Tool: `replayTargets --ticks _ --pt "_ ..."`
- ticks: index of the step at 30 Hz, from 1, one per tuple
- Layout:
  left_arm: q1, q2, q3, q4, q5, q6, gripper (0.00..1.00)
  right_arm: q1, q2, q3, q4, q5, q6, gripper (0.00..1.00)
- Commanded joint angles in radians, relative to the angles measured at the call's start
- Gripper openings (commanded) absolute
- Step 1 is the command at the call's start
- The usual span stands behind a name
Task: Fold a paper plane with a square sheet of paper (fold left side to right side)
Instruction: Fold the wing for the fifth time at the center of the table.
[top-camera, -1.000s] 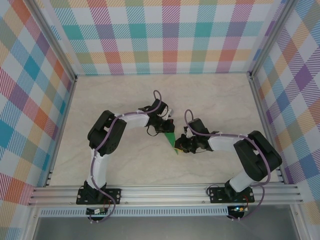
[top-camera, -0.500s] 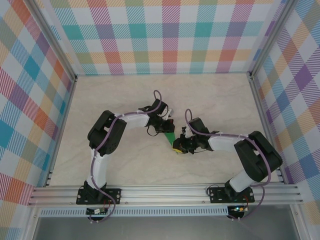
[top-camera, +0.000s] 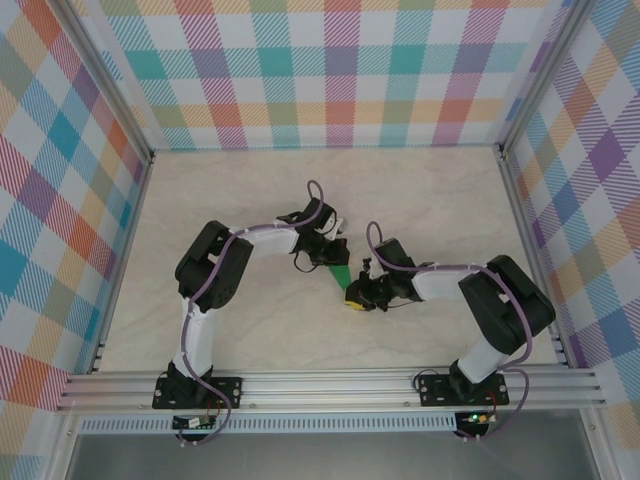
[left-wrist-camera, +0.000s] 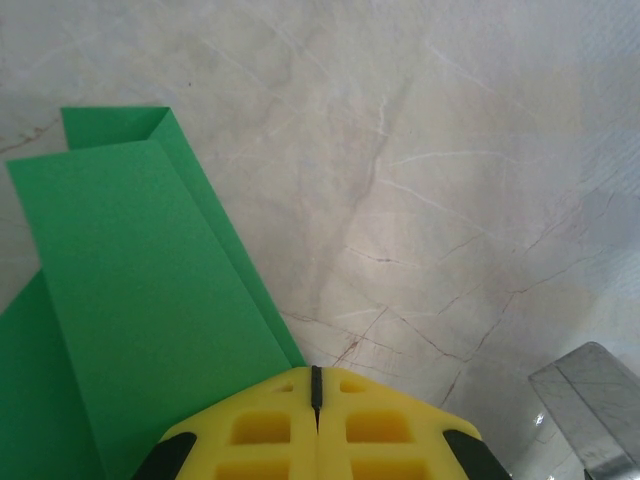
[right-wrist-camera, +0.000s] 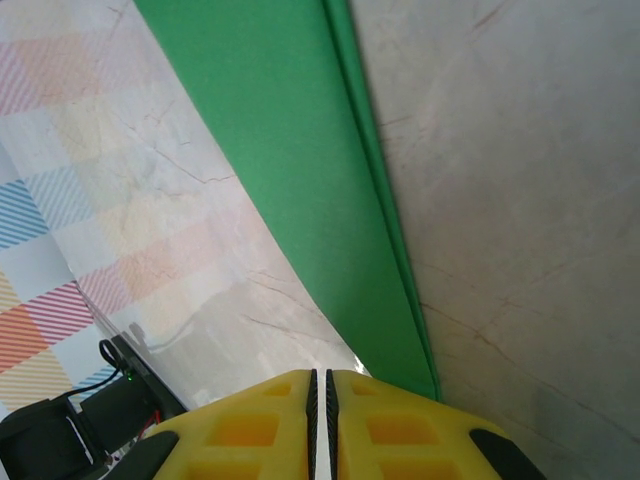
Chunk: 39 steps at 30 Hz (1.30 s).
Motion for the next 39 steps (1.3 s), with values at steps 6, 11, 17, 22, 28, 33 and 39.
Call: replayTargets --ticks 6,11,17,22,28,33,39 --pt "-0.003 0.036 -0.015 -0.027 -0.110 0.028 0.00 0.014 0.016 -0.006 -0.008 0.007 -0.003 0.14" --pt "-0.002 0.042 -0.016 -0.026 -0.129 0.023 0.00 0.017 0.024 -0.020 -0.024 0.031 -0.003 0.14" --pt "0.005 0.052 -0.015 -0.029 -0.142 0.020 0.00 0.017 0.047 -0.037 -0.048 0.065 0.021 0.14" --pt "0.013 0.061 -0.013 -0.031 -0.145 0.020 0.00 0.018 0.037 -0.064 -0.107 0.074 0.021 0.14" --pt "0.019 0.063 -0.011 -0.032 -0.150 0.020 0.00 0.020 -0.047 -0.141 -0.170 0.051 0.023 0.14" --pt "0.019 0.050 -0.019 -0.026 -0.144 0.020 0.00 0.019 -0.134 -0.137 -0.194 0.051 -0.015 0.14" --pt "0.019 0.040 -0.023 -0.023 -0.133 0.019 0.00 0.005 -0.292 0.032 -0.288 0.064 -0.091 0.16"
